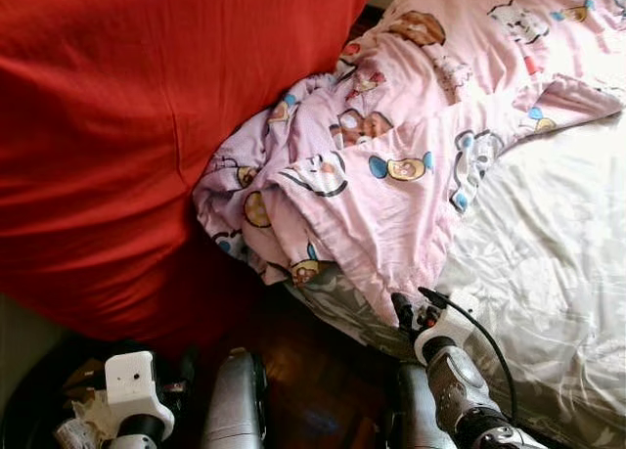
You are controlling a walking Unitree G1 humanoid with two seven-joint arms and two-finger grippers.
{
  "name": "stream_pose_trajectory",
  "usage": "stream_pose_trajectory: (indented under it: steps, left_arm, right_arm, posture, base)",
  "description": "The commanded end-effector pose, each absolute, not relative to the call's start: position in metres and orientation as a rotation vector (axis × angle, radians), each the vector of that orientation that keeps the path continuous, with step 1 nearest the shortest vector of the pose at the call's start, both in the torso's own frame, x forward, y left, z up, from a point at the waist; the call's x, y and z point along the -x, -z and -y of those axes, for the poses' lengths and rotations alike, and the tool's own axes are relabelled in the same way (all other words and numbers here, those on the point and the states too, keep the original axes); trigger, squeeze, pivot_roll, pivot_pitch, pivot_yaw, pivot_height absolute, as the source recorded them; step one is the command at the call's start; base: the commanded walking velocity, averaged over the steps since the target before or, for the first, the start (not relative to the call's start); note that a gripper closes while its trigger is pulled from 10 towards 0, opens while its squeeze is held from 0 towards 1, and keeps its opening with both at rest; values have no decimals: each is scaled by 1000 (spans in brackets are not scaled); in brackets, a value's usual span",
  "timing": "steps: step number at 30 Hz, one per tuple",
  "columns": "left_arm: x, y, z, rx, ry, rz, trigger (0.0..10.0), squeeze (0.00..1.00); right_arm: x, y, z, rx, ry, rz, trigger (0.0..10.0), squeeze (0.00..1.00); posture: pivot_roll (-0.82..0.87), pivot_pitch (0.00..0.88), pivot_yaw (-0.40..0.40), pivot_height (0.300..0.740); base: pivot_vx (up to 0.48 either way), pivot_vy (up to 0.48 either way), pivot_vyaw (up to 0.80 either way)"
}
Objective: Clean up the room
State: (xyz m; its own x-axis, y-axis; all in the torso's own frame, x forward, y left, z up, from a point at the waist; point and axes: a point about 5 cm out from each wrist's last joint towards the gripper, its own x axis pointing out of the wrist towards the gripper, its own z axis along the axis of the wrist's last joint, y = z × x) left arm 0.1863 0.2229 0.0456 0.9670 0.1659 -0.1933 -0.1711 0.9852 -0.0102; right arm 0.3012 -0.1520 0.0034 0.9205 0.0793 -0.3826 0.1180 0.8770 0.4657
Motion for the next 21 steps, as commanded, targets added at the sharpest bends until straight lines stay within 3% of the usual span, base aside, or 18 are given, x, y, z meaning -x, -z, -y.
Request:
stream_pose_trajectory:
  steps: [1,10,21]
  left_arm:
    - [-176,-40,-223,29,-181,-236,10000,0]
    - [-163,-38,-222,35,-196,-266,10000,0]
    - [-151,-39,-221,32,-201,-289,10000,0]
  right_arm:
    - [-291,8,145,-527,-8,-470,10000,0]
    - [-280,19,146,-532,13,-523,10000,0]
    - [-287,12,139,-589,-6,-480,10000,0]
  posture:
    - [157,335,8,605]
    - [160,361,0,605]
    - [183,394,4,605]
  base:
    - [0,0,0]
    - [0,0,0]
    - [0,0,0]
